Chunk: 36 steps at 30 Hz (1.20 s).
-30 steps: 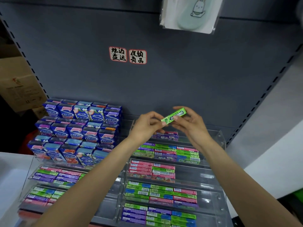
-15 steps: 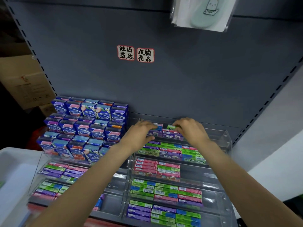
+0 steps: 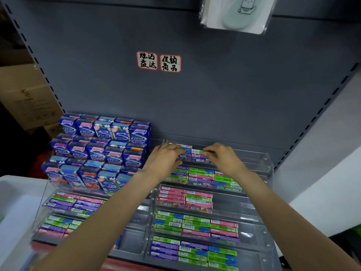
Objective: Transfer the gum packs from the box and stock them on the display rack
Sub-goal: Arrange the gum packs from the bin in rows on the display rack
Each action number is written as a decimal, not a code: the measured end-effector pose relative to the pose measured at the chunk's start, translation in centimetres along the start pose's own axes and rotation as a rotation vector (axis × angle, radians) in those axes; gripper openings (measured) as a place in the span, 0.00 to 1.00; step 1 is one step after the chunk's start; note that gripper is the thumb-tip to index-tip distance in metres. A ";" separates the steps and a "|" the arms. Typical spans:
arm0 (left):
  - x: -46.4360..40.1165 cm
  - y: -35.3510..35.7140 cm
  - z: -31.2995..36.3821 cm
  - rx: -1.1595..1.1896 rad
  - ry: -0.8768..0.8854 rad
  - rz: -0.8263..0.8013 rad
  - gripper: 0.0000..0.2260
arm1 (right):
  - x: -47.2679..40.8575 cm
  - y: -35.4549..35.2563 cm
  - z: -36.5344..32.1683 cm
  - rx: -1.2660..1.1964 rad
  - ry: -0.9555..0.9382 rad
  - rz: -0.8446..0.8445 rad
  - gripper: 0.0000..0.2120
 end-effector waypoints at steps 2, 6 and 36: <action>-0.1 0.1 0.0 -0.022 -0.014 0.032 0.19 | -0.2 0.2 -0.4 0.027 -0.007 0.007 0.15; -0.1 0.0 -0.1 -0.067 -0.057 0.103 0.16 | 0.0 0.3 -0.4 0.126 -0.033 0.049 0.17; 4.0 -4.4 -2.6 0.278 -0.240 0.397 0.10 | 1.7 -0.9 -7.1 -0.101 -0.083 0.161 0.15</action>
Point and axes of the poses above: each hand's wrist, its own x-axis away from the middle knuckle, its own y-axis out of the palm, z = x × y, the point moved 3 cm from there along -x, towards the middle knuckle, and after that the axes turned 7 degrees about z, right-handed, at the moved point
